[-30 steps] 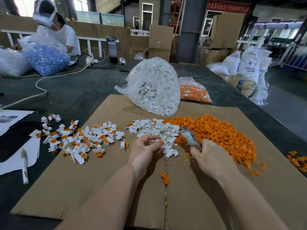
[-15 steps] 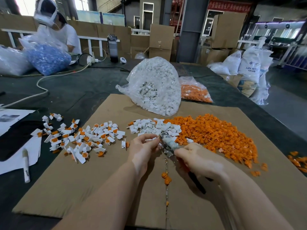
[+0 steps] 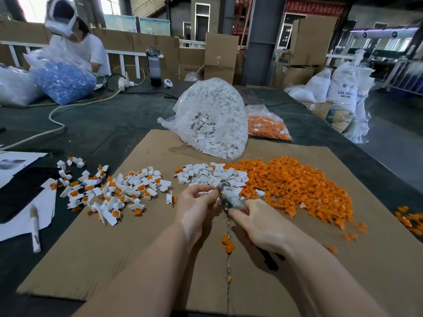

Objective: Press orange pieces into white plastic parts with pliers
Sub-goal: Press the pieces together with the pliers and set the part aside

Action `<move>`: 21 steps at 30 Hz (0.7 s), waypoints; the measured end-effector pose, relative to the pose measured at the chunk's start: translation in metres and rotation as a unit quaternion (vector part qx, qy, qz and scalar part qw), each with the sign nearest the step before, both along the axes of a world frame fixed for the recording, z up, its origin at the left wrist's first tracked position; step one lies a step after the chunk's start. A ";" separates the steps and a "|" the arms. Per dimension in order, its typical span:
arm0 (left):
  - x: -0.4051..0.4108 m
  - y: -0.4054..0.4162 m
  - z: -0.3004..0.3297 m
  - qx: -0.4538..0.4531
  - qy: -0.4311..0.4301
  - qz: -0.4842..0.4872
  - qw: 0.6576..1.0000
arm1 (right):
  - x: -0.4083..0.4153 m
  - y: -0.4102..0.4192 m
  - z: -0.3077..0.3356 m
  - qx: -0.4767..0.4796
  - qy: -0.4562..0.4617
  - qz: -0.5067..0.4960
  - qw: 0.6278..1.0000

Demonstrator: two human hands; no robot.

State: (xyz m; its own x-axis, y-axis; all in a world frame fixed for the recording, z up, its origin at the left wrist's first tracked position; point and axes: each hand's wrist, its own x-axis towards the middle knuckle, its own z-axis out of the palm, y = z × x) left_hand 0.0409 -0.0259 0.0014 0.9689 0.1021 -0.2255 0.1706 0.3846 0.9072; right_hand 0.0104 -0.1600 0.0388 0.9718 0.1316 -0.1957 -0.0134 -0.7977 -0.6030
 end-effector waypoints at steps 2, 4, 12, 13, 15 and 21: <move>0.000 0.000 0.000 0.005 0.000 -0.001 1.000 | 0.001 0.001 -0.004 -0.004 -0.012 -0.010 1.000; 0.000 0.000 0.000 0.008 -0.002 0.002 1.000 | 0.000 0.001 -0.007 -0.007 -0.021 -0.014 1.000; 0.000 -0.002 -0.006 0.044 -0.031 0.010 0.999 | -0.007 -0.016 -0.017 0.014 -0.097 -0.070 0.993; 0.000 -0.003 -0.007 0.048 -0.036 0.007 0.998 | -0.007 -0.017 -0.018 0.004 -0.108 -0.076 0.991; 0.000 -0.003 -0.009 0.058 -0.044 0.005 0.997 | -0.006 -0.023 -0.018 0.000 -0.117 -0.090 0.989; -0.004 0.000 -0.013 0.185 -0.101 -0.018 0.977 | 0.005 -0.045 -0.023 -0.128 -0.183 -0.160 0.961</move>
State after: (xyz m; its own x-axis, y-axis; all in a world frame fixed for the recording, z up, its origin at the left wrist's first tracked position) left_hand 0.0368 -0.0261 -0.0117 0.9943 0.1052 0.0164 -0.0188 0.0213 0.9996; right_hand 0.0152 -0.2047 0.0160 0.9643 -0.1933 0.1809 -0.1077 -0.9106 -0.3990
